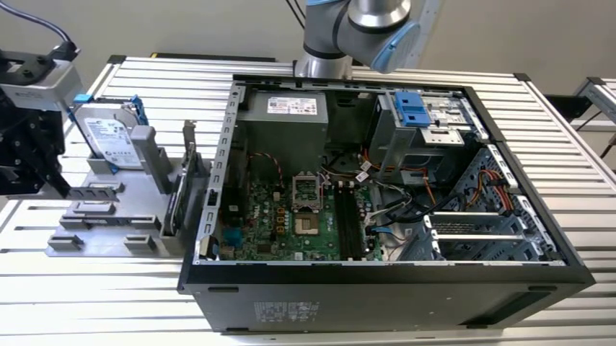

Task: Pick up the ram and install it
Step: 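Pick up the ram and move it above insertion slot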

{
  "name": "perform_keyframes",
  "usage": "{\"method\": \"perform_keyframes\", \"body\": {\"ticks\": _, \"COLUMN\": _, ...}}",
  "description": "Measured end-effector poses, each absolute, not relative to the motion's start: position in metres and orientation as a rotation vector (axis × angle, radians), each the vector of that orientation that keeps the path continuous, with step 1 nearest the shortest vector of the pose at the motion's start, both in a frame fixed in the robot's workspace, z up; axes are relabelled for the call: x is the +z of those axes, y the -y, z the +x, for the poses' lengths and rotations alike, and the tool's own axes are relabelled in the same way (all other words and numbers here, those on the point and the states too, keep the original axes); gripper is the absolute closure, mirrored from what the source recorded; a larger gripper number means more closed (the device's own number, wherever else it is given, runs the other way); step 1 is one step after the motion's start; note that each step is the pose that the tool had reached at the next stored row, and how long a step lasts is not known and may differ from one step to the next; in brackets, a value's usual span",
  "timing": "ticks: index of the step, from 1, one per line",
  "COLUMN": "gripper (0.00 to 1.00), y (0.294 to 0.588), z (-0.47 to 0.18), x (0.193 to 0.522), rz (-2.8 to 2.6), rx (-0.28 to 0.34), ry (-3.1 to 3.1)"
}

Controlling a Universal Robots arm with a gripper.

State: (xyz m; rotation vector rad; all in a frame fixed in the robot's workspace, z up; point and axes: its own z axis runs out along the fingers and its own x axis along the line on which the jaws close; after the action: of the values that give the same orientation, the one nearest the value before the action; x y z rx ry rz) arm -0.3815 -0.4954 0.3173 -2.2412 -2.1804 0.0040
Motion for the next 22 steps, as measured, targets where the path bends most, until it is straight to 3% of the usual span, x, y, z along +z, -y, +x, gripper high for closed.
{"method": "perform_keyframes", "body": {"ticks": 22, "gripper": 1.0, "y": 0.4954, "z": -0.3815, "x": 0.325, "rz": -2.242, "rx": 0.004, "ry": 2.18}}
